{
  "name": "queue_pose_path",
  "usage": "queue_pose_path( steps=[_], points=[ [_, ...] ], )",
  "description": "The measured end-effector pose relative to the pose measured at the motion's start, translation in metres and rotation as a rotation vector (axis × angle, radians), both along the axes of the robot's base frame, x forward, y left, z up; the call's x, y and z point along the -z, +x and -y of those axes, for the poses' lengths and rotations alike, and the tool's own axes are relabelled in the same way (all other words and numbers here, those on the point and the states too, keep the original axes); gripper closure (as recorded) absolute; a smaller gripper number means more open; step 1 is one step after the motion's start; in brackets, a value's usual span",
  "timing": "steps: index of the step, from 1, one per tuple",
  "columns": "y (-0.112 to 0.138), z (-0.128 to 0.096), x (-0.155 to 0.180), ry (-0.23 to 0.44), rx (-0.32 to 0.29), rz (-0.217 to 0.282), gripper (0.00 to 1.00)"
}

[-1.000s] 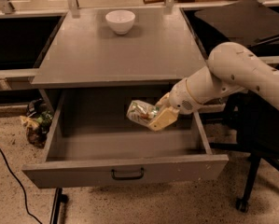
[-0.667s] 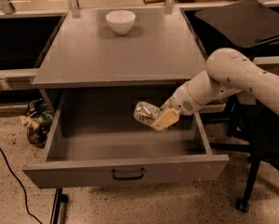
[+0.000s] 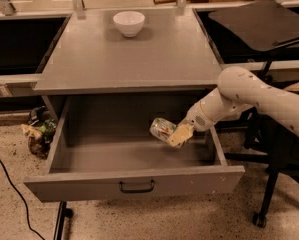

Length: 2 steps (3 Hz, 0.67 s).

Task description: Place 7up can into top drawer

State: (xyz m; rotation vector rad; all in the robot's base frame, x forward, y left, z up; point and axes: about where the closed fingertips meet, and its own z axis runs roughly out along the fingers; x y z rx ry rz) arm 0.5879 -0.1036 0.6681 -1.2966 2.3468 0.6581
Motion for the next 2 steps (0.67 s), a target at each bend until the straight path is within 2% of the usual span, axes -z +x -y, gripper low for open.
queue_pose_path(
  steps=[1, 2],
  points=[
    [0.005, -0.004, 0.025, -0.019, 0.01, -0.039, 0.83],
    [0.007, -0.011, 0.04, -0.03, -0.001, -0.069, 0.59]
  ],
)
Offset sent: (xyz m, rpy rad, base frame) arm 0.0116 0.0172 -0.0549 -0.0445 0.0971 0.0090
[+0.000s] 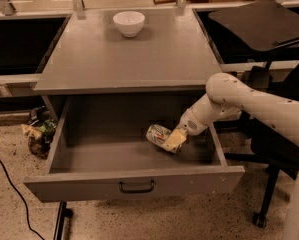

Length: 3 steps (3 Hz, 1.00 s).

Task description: Place 7up can into top drawer

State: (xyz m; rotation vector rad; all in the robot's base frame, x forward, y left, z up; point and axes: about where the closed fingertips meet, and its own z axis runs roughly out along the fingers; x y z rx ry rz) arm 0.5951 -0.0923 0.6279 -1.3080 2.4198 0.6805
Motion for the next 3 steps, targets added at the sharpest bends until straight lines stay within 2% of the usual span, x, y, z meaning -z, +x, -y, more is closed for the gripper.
queue_pose_path(
  steps=[2, 3],
  points=[
    [0.001, -0.004, 0.007, -0.007, -0.005, -0.016, 0.13],
    [-0.003, 0.012, -0.015, 0.057, 0.019, 0.053, 0.0]
  ],
)
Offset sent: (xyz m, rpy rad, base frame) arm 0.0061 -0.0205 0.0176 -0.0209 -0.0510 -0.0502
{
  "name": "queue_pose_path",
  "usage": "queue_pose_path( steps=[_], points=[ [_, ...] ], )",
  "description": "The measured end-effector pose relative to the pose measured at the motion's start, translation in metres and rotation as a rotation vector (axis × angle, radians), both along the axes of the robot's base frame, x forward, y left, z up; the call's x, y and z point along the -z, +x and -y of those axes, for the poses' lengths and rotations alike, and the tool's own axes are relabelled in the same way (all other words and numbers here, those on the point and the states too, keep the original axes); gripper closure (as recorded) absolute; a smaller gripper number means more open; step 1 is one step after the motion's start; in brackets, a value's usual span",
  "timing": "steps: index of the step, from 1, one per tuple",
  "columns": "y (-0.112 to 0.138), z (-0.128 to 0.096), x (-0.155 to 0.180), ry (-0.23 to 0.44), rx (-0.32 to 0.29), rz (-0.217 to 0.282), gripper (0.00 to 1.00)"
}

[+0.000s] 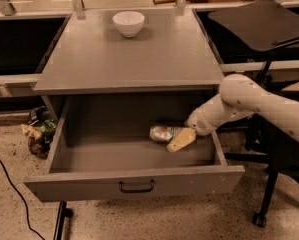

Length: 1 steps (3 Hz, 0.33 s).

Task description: Place 7up can into top drawer

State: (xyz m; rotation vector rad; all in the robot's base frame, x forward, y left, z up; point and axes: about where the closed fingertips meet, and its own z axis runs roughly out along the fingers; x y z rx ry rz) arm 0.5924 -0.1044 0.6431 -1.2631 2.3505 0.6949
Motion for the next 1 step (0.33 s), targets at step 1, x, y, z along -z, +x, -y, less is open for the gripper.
queue_pose_path(
  steps=[1],
  points=[
    [-0.0089, 0.0196, -0.034, 0.096, 0.025, 0.105, 0.0]
  ],
)
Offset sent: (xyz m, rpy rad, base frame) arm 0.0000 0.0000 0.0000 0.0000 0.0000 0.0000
